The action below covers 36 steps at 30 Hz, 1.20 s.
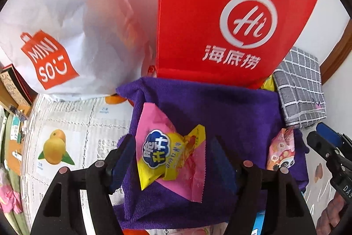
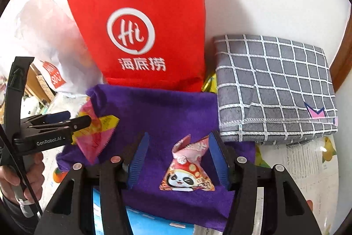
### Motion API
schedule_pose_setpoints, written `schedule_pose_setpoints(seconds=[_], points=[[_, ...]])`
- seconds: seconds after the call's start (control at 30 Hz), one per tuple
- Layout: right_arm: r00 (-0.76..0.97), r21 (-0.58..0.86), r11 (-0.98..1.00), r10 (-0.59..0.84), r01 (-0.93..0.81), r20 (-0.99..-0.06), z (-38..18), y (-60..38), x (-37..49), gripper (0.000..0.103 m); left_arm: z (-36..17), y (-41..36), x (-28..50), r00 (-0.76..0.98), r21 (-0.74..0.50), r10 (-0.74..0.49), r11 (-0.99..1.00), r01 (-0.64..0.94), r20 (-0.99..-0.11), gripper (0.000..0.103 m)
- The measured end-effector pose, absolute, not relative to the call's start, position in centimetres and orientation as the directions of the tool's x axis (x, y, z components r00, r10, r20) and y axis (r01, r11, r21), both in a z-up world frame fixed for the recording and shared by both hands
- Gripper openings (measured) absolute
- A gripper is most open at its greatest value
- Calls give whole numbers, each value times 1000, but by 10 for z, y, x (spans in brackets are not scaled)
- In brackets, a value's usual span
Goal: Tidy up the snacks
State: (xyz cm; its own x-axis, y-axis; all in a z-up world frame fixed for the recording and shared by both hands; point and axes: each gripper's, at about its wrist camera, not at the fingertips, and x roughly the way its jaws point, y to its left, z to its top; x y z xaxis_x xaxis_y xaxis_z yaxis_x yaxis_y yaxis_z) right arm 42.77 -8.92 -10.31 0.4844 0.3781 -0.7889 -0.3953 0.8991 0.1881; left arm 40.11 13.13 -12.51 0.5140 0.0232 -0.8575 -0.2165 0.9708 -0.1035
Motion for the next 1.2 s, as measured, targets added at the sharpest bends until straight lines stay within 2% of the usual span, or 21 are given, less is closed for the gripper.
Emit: schedule_pose_setpoints(seconds=[0.2,0.37,0.53,0.77,0.9,1.2], points=[[556,184,907,382,-378,-738,-84,-91,414,56,-103,124,391,576,-120,-3,979,-165,-817,69],[631,94,905,361,-415,-687,-60,-81,383,56,-78,117,375,629,-146,-41,983,-116,-776,69],[577,133,875,414,-465,-704,-51,-80,345,56,-51,105,356,661,-116,-24,989,-96,-750,69],[556,112,879,387,-463,-736,-55,-98,274,54,-19,90,316,697,-100,-37,994,-50,-716,69],[520,139,875,396,-465,-757,-68,-109,245,54,-22,96,290,669,-138,-72,989,-45,-740,69],[430,170,838,427,-518,-795,-117,-106,191,54,-41,123,221,645,-149,-48,983,-103,-763,69]])
